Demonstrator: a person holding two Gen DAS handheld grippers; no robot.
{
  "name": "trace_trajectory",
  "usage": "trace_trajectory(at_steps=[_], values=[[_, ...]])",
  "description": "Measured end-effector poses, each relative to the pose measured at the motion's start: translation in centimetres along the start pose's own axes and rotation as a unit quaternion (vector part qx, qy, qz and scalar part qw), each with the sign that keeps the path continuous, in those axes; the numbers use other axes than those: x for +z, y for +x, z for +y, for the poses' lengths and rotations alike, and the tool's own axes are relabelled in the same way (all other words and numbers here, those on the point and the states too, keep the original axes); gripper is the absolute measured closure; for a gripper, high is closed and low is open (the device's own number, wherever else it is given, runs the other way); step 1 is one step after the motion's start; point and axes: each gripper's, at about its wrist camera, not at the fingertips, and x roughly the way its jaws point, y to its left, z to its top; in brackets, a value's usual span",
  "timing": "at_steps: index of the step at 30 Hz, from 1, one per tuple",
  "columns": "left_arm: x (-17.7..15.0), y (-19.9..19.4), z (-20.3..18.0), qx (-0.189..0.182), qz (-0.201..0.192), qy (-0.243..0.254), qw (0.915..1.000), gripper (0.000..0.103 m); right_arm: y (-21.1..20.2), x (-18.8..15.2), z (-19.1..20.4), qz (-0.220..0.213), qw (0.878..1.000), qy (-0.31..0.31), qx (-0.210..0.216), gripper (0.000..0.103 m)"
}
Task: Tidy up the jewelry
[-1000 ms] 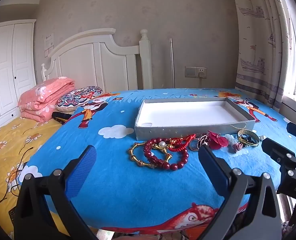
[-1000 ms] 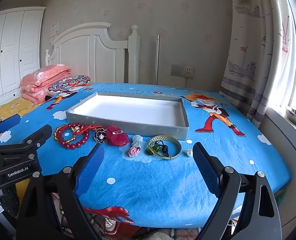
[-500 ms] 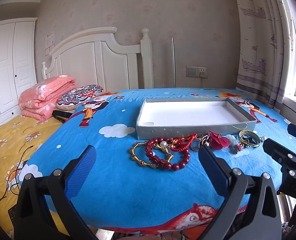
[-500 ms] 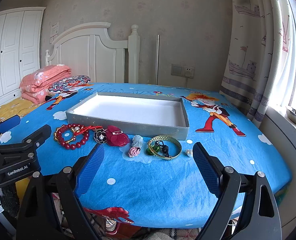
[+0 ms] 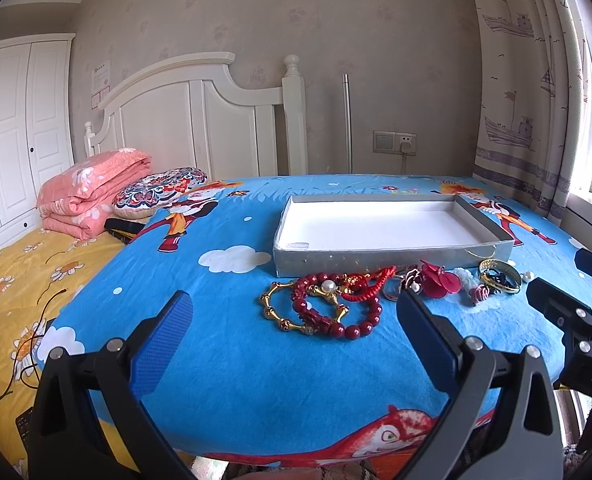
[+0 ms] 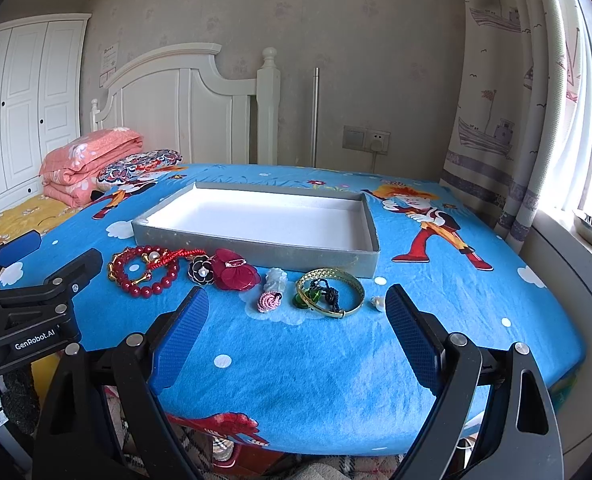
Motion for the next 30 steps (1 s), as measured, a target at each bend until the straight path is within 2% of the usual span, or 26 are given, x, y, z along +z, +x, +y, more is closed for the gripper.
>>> trace_trajectory(at_steps=[30], values=[[-0.36,0.31,0.19,0.0,0.004,-0.004,1.0,0.004,0.07,-0.01,-0.01,0.003,1.0,0.002,0.001,0.018]])
